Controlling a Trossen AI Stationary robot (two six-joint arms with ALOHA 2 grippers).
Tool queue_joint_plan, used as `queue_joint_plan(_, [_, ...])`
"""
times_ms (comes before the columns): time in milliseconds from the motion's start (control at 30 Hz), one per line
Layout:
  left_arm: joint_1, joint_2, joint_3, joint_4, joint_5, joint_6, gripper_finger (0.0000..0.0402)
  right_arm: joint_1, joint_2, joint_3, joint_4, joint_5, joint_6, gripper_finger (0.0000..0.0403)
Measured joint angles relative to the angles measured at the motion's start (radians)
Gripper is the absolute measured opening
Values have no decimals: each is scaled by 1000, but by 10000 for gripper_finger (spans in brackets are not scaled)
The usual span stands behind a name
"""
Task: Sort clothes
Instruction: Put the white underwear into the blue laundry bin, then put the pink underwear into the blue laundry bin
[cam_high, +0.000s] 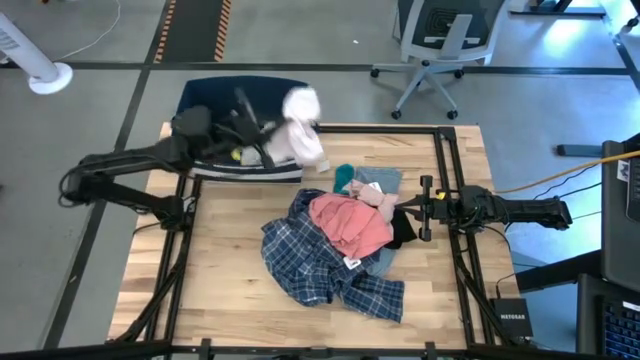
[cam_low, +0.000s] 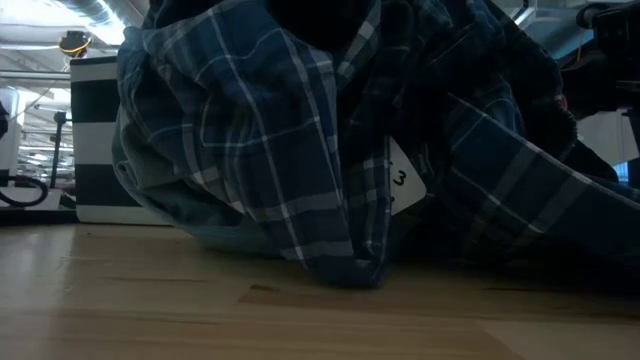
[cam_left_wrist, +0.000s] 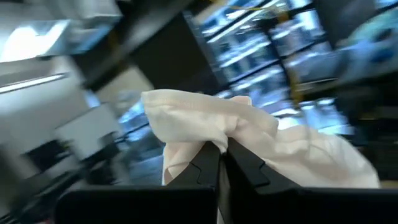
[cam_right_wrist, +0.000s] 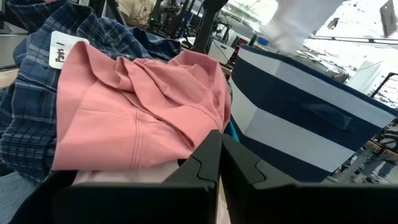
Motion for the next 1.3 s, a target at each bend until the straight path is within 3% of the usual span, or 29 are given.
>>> queue_joint_plan(233, [230, -47, 1, -111, -51, -34, 7, 0, 0, 0, 0, 0, 0, 17])
queue_joint_plan(433, [358, 1, 1, -293, -51, -165, 34, 0, 0, 0, 0, 0, 0, 17])
queue_joint_plan(633, [399, 48, 1, -397, -51, -271, 72, 0, 0, 0, 0, 0, 0, 17])
queue_joint_plan(1000, [404, 55, 1, -568, -49, -310, 175, 0, 0, 0, 0, 0, 0, 17])
queue_joint_plan(1100, [383, 41, 11, -582, 30, -334, 190, 0, 0, 0, 0, 0, 0, 17])
queue_joint_plan(1300, [297, 35, 47, -569, 359, -415, 207, 0, 0, 0, 0, 0, 0, 17])
